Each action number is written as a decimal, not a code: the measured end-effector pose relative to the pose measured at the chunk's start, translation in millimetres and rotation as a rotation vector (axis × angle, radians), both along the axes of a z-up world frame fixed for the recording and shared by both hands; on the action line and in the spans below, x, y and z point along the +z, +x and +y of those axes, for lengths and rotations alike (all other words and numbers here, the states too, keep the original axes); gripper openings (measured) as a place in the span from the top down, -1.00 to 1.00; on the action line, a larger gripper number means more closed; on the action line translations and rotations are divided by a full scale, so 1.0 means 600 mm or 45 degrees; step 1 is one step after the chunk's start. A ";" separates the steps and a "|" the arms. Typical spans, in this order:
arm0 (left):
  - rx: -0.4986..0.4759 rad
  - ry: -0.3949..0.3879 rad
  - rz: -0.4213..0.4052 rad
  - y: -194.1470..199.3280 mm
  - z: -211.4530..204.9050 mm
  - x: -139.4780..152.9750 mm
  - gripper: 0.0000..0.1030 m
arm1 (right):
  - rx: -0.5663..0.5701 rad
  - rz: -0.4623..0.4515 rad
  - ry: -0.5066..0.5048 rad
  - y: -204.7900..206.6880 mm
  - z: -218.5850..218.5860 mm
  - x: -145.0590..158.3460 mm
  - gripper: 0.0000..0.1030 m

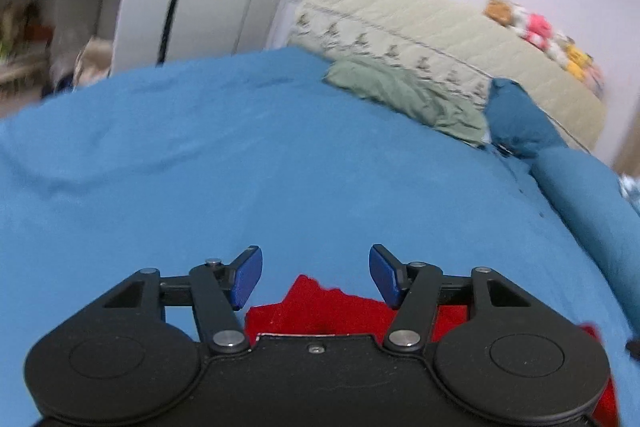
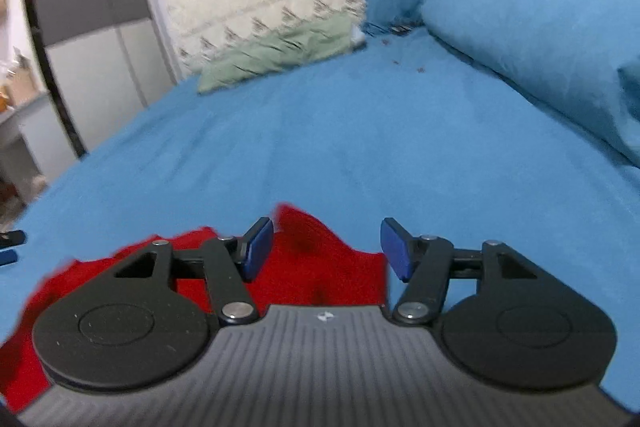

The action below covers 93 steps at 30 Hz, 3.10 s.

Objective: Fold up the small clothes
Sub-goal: 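Lift the hem with both tools and fold it toward the collar, then open both tools and release the folded hem onto the sweater, then grasp the folded sweater edge with the right tool and lift it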

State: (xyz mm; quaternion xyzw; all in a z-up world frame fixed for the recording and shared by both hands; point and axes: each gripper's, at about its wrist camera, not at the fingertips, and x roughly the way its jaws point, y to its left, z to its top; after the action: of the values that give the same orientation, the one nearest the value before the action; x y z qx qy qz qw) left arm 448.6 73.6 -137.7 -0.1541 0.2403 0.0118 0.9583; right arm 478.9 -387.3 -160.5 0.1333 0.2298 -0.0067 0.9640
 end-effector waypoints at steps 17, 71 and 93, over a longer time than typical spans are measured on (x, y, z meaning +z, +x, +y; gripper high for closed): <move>-0.182 0.224 0.322 -0.039 -0.046 -0.098 -0.70 | 0.014 0.319 0.024 0.017 0.013 -0.088 -0.72; -0.385 0.306 0.609 -0.021 -0.282 -0.096 -1.00 | -0.080 0.234 0.291 -0.175 -0.009 -0.038 0.56; -0.368 0.238 0.486 -0.174 0.020 -0.067 -0.98 | 0.978 0.394 0.264 0.008 0.492 -0.059 0.51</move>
State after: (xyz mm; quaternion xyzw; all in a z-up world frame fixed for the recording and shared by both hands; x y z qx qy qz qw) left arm 344.3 85.8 -177.9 -0.0237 0.4341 -0.0744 0.8975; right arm 484.0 -92.1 -195.7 0.1316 0.4044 0.3563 0.8320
